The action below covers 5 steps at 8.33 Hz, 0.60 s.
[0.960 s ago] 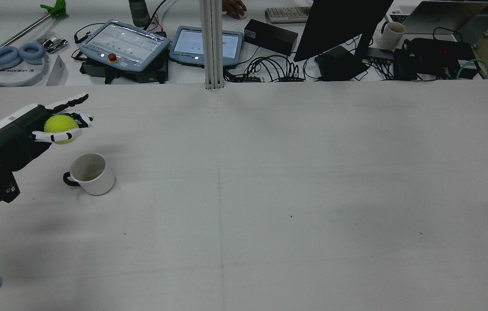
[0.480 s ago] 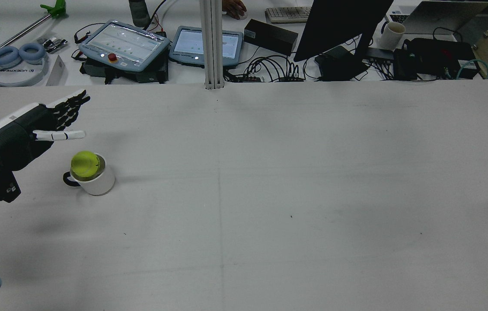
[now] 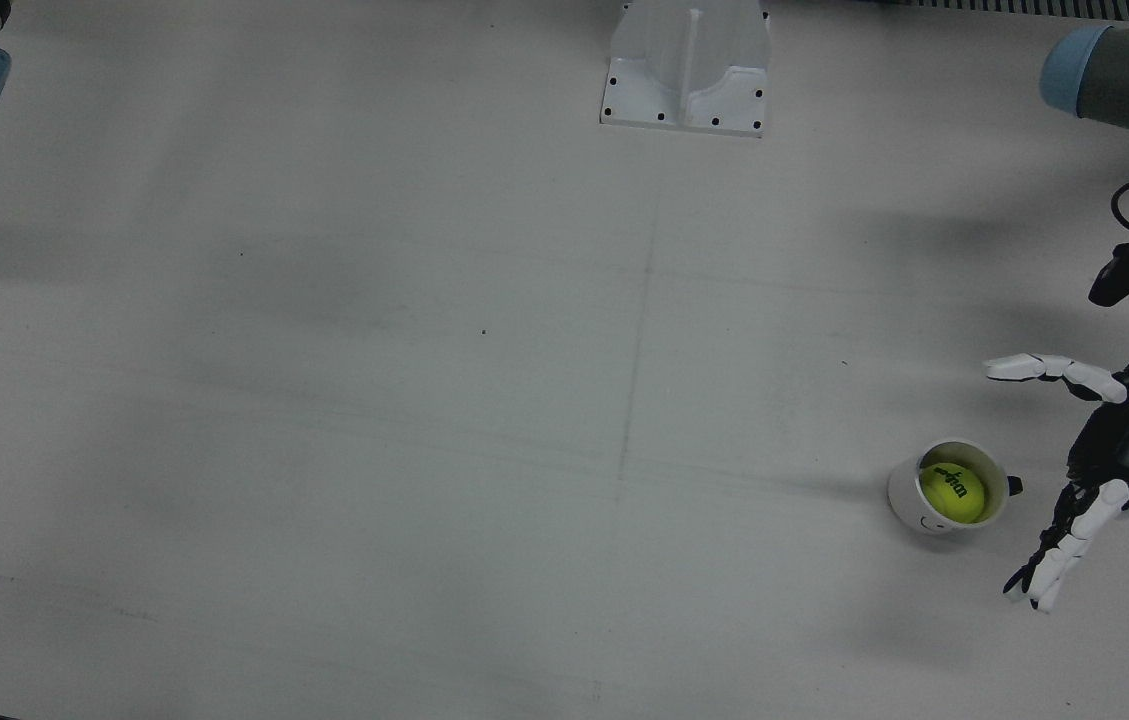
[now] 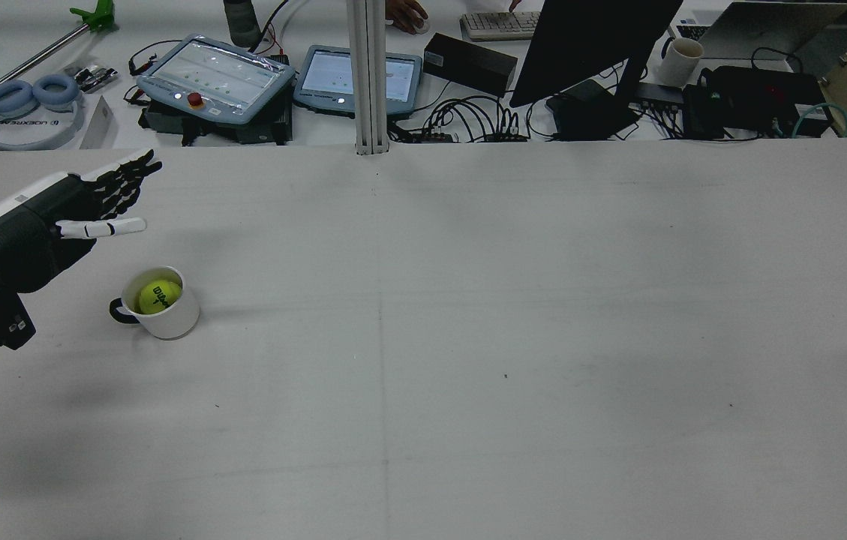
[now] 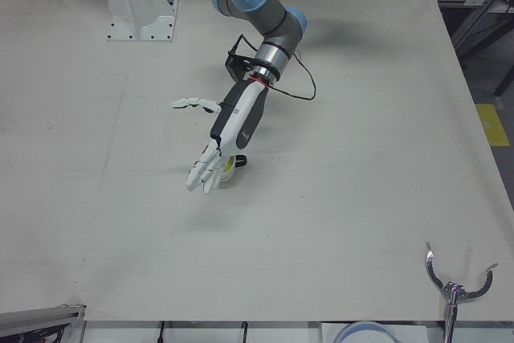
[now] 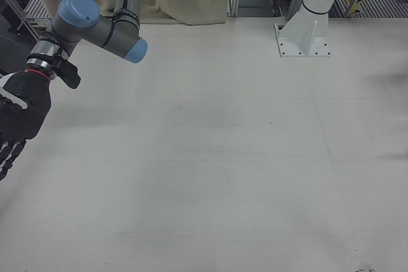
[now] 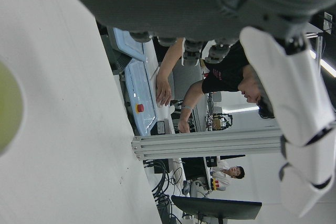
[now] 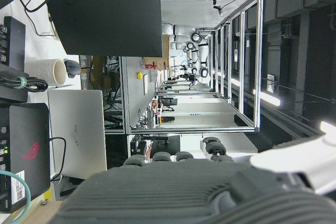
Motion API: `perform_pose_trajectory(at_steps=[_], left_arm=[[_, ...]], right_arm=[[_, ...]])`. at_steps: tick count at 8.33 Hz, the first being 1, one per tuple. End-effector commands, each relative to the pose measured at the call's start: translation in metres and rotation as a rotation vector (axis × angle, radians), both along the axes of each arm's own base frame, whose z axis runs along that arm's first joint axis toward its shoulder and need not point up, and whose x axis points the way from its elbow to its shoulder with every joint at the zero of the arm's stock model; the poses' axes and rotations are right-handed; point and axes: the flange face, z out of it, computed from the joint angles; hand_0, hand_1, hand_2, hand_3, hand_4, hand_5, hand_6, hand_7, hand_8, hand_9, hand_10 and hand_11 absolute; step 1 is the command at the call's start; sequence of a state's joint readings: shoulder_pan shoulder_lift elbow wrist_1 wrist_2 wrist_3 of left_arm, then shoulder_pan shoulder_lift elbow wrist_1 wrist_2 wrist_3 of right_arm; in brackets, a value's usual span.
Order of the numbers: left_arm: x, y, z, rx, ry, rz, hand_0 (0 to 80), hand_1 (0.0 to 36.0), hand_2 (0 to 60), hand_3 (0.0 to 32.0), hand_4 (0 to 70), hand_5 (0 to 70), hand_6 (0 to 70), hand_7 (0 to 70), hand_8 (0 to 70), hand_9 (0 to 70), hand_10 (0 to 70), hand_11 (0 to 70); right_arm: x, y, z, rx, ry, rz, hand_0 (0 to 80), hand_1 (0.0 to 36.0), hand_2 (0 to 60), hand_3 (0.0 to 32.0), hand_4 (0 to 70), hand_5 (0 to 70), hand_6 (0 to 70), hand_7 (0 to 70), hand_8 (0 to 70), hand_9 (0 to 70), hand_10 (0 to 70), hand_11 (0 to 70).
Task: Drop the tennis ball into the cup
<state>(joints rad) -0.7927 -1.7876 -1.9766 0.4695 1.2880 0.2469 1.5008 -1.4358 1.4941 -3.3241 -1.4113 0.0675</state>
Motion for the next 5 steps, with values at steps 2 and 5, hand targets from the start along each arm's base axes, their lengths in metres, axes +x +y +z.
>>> perform_pose_trajectory(at_steps=[2, 5], left_arm=[[-0.064, -0.014, -0.049, 0.006, -0.013, -0.092, 9.6, 3.5, 6.8, 0.0, 5.2, 0.0, 0.2, 14.3, 0.0, 1.4, 0.0, 0.0], [-0.197, -0.080, -0.059, 0.053, -0.079, -0.296, 20.1, 9.7, 21.1, 0.0, 1.0, 0.0, 0.6, 14.4, 0.0, 1.4, 0.0, 0.0]], right_arm=[[0.000, 0.001, 0.006, -0.010, -0.002, 0.000, 0.0, 0.0, 0.0, 0.0, 0.0, 0.0, 0.0, 0.0, 0.0, 0.0, 0.0, 0.0], [-0.001, 0.003, 0.010, -0.018, -0.006, 0.000, 0.0, 0.0, 0.0, 0.0, 0.0, 0.0, 0.0, 0.0, 0.0, 0.0, 0.0, 0.0]])
